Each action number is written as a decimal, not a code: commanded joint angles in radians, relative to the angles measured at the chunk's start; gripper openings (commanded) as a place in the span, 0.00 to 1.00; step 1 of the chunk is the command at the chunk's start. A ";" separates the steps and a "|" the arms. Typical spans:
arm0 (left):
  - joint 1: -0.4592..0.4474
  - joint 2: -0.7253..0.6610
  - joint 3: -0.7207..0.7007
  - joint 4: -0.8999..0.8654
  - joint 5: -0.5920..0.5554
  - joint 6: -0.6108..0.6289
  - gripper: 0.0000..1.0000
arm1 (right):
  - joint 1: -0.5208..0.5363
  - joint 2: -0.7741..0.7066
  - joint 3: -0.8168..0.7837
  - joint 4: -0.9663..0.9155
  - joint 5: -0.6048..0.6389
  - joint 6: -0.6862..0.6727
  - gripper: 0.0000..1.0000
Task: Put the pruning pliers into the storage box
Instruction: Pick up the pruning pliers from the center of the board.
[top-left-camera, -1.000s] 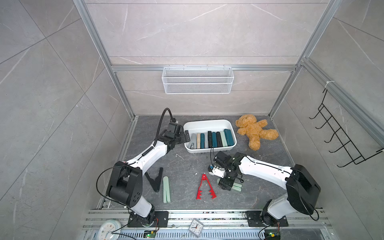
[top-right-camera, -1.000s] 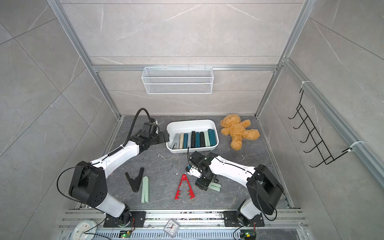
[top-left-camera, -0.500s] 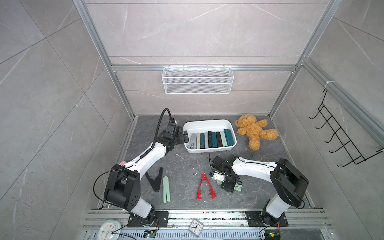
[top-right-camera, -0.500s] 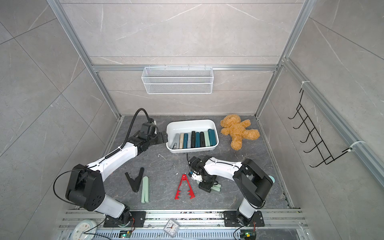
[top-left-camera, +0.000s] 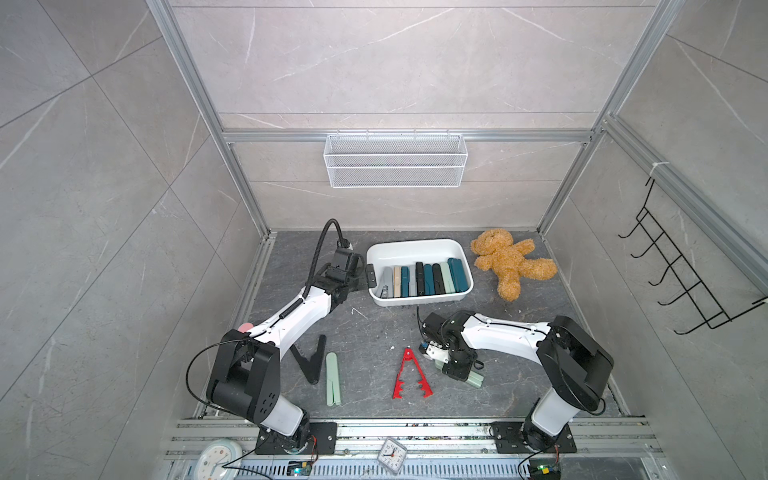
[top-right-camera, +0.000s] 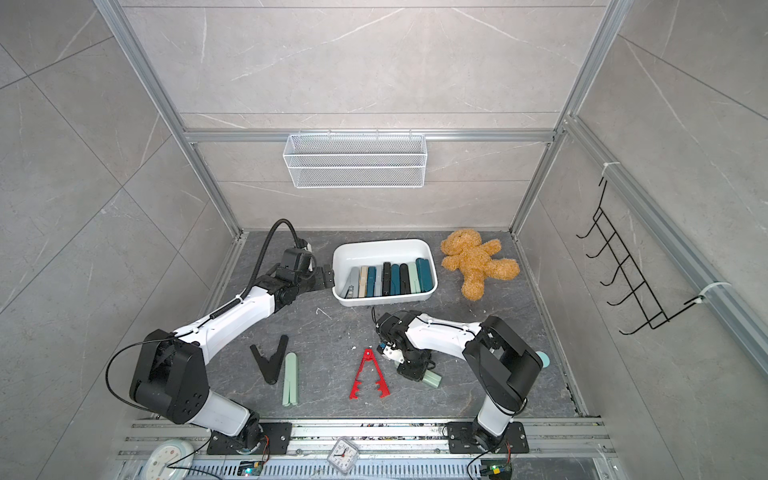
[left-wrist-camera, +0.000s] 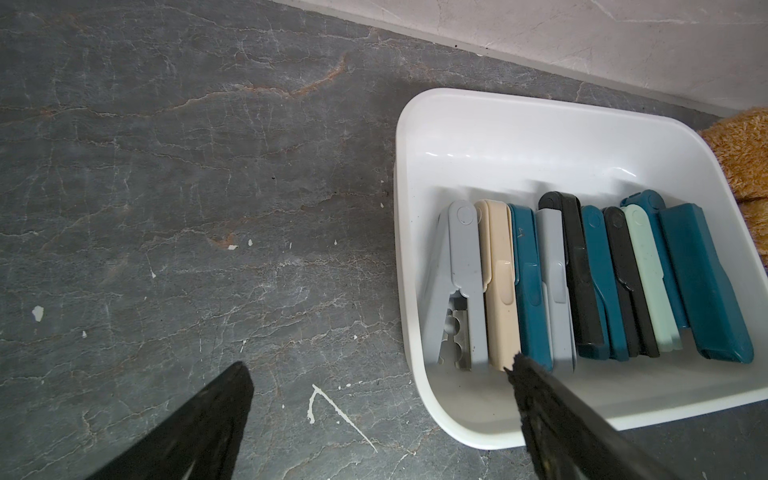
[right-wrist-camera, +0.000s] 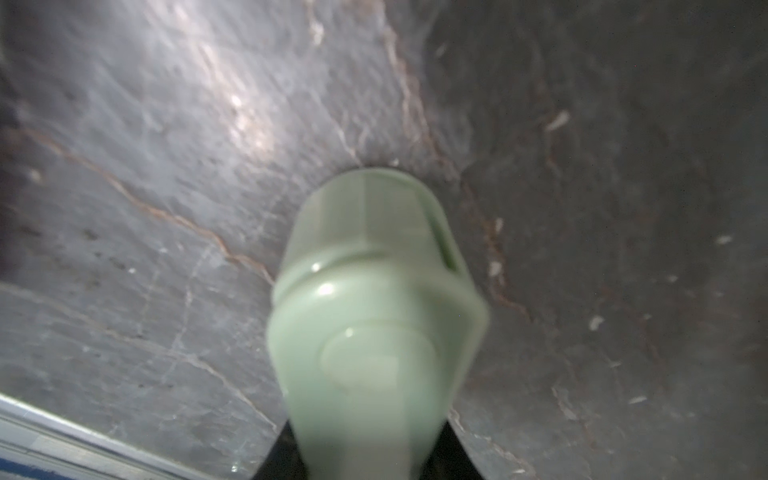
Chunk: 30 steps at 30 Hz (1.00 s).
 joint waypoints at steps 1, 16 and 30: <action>0.004 -0.019 0.012 0.032 -0.001 0.000 1.00 | -0.029 -0.047 0.022 0.043 -0.002 0.028 0.23; 0.003 0.000 0.026 0.033 0.017 -0.015 1.00 | -0.210 -0.141 0.250 0.080 -0.135 0.185 0.24; -0.022 0.006 0.024 0.031 0.016 0.003 1.00 | -0.332 0.052 0.592 0.175 -0.027 0.454 0.26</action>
